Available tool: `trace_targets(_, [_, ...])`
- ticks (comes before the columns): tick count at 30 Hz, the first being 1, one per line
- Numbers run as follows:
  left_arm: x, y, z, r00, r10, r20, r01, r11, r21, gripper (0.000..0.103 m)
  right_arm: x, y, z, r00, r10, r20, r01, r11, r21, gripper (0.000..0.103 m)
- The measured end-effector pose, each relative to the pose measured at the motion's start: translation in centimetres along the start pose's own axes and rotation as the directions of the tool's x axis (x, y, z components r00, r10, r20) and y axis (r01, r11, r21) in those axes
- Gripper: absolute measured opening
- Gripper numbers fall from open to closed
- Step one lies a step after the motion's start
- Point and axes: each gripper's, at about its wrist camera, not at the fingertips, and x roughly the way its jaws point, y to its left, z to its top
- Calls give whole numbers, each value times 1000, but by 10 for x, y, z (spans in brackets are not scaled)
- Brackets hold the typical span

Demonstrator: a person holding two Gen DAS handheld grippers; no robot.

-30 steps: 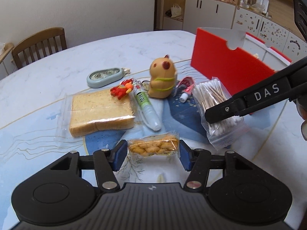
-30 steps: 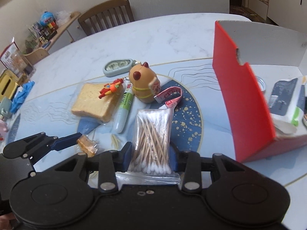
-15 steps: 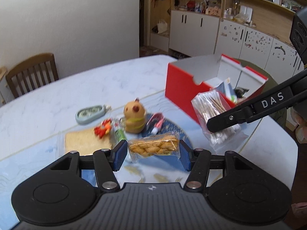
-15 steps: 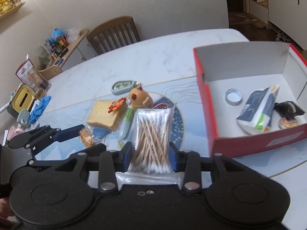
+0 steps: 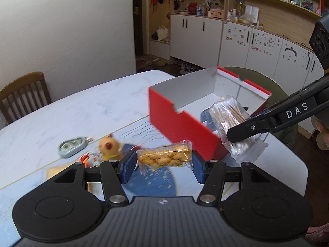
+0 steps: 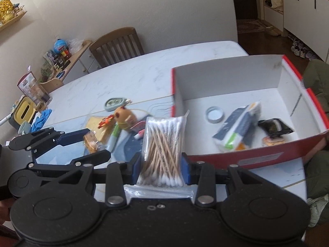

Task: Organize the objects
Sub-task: 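Carry the swab bag and nut snack bag into the shoebox and open both grippers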

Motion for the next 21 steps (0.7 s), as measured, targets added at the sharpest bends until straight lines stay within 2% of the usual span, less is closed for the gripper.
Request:
trace_targets(11, [39, -53, 36, 999, -34, -5, 35, 997, 62, 56, -15, -65, 12, 999, -32, 19, 31, 999, 29, 38])
trace_targets(21, [91, -81, 67, 998, -24, -51, 29, 994, 102, 56, -13, -114, 30, 998, -64, 26, 63, 997, 37, 38])
